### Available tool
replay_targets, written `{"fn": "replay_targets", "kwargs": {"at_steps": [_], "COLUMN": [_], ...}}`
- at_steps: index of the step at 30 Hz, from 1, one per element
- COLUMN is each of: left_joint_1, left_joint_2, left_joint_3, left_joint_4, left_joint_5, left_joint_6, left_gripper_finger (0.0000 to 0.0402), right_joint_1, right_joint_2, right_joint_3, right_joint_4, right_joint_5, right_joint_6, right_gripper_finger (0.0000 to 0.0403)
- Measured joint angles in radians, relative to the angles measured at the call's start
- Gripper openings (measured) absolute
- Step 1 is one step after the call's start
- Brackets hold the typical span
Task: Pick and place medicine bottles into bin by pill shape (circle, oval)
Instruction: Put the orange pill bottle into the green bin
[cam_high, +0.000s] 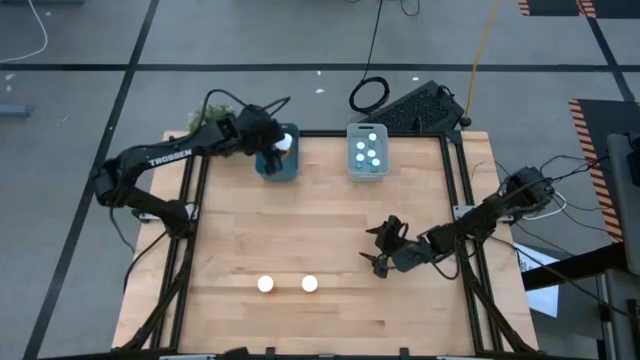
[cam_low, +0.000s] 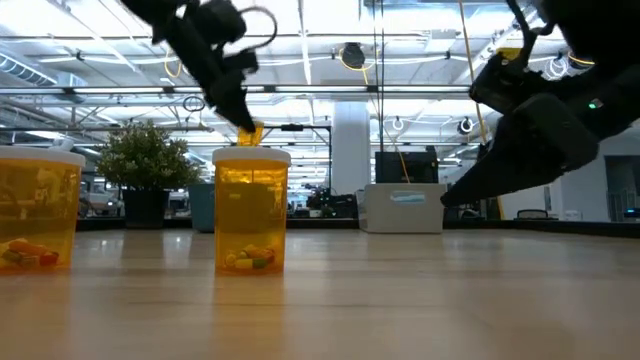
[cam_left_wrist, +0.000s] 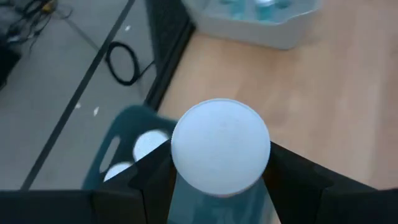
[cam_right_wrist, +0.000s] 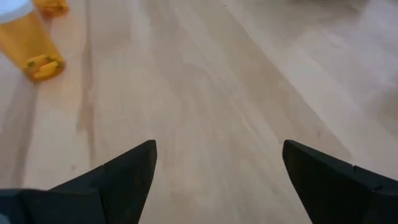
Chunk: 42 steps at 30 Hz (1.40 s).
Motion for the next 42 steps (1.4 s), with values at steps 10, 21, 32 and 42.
{"fn": "replay_targets", "kwargs": {"at_steps": [10, 21, 32, 42], "left_joint_1": [0.144, 0.193, 0.193, 0.196], "left_joint_2": [-0.002, 0.003, 0.004, 0.082], "left_joint_3": [-0.284, -0.398, -0.469, -0.465], "left_joint_4": [0.318, 0.487, 0.605, 0.625], "left_joint_5": [-0.003, 0.003, 0.003, -0.003], "left_joint_6": [-0.048, -0.063, -0.086, -0.109], "left_gripper_finger": [0.022, 0.022, 0.0221, 0.0221], "right_joint_1": [-0.039, -0.067, -0.067, -0.067], "right_joint_2": [0.0, 0.0, 0.0, 0.0], "right_joint_3": [0.0, 0.0, 0.0, 0.0], "right_joint_4": [0.035, 0.039, 0.039, 0.039], "right_joint_5": [-0.004, -0.005, -0.005, -0.005], "right_joint_6": [-0.042, -0.068, -0.076, -0.079], "right_gripper_finger": [0.0341, 0.0341, 0.0341, 0.0341]}}
